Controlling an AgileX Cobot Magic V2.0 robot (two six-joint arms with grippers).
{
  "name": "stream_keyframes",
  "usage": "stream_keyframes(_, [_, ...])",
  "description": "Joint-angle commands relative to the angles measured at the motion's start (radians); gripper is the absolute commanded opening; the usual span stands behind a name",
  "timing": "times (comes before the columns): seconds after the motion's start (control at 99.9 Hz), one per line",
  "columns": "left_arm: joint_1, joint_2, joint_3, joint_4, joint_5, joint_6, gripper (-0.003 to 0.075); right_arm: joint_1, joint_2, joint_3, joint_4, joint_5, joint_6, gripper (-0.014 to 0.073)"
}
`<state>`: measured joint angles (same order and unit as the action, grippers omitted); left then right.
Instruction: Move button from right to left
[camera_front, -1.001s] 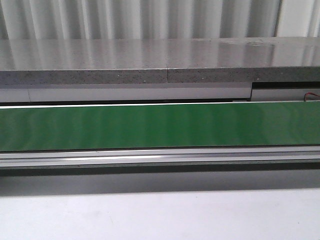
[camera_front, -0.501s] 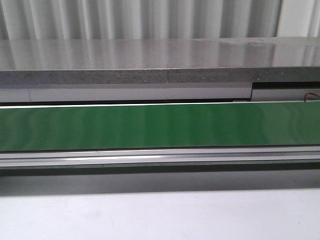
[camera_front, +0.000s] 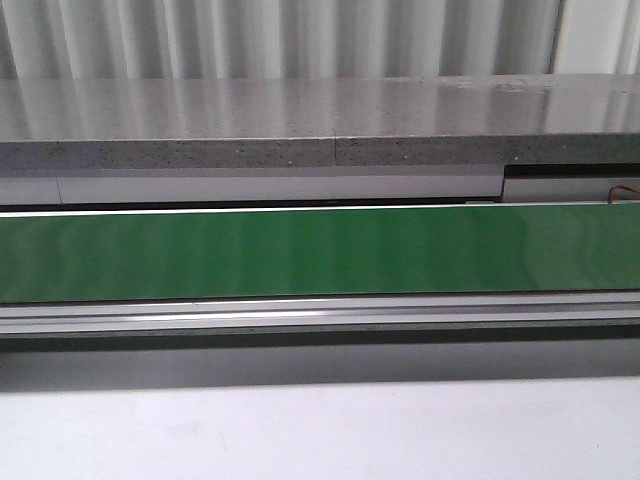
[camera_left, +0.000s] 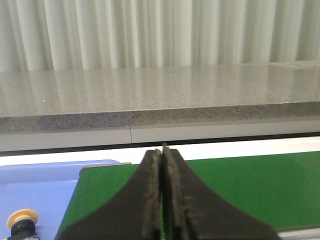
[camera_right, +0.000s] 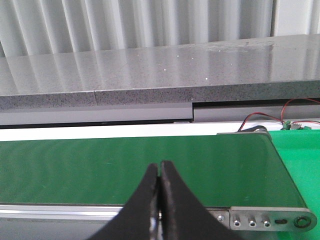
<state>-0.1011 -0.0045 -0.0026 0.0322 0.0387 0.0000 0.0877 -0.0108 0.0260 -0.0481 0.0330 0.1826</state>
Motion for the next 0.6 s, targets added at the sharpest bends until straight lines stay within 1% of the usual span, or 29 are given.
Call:
stream_keyframes(0.0, [-0.01,-0.035,0.025,0.001,-0.085,-0.009,-0.002,0.003,-0.015,-0.015,-0.011,-0.09,0.0,-0.0067])
stream_keyframes(0.3, [-0.01,-0.035,0.025,0.001,-0.085,-0.009,-0.002,-0.035,-0.015,-0.015,-0.011,-0.089,0.0,-0.0067])
stream_keyframes(0.591, [-0.01,-0.035,0.025,0.001,-0.085,-0.009,-0.002,-0.035,-0.015,-0.015,-0.011,-0.089,0.0,-0.0067])
